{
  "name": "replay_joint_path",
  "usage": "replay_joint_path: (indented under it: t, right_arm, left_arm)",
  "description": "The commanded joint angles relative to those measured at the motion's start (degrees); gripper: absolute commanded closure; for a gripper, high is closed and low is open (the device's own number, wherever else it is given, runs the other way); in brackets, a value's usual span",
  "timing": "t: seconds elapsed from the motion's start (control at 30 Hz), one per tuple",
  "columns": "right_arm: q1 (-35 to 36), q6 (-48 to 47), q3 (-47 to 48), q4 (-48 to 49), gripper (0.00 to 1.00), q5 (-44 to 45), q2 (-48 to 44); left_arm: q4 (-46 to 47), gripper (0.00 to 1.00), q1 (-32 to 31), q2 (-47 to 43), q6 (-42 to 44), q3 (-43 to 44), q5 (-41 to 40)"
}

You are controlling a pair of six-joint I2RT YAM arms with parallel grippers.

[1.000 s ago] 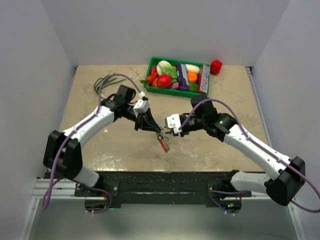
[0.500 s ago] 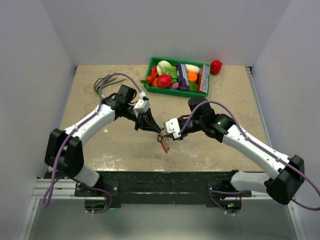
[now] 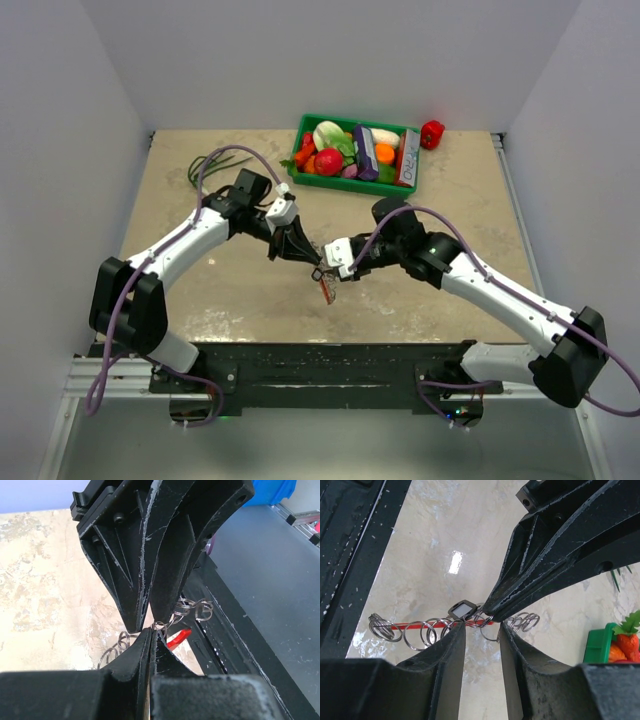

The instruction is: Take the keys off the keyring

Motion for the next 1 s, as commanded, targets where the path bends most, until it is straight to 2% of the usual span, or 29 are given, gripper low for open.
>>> replay_joint_path:
  t: [0.0,0.27,0.53,0.97]
  right_arm:
    - [0.33,-1.58,0.14,0.47,0.64,-0.03,-0.23]
    - [0.94,-7.47,0.85,-4.02,0.66,-0.57,-0.67]
    - [2.00,-7.21,0.05,-0.94,0.67,2.33,-0.59]
    - [2.53,-6.07,-0.12,2.75,0.66,3.39,-0.06]
  left_arm:
    - [-0.14,1.00,0.65,-1.30,1.72,2.14,9.92]
    - [-0.23,1.00,1.43,-0.78,1.02,2.58,10.36]
    - [0.12,1.00,2.05,0.54,0.05,2.67,11.85]
    - [8.29,1.00,1.97,1.33,-10.40,0.65,14.14]
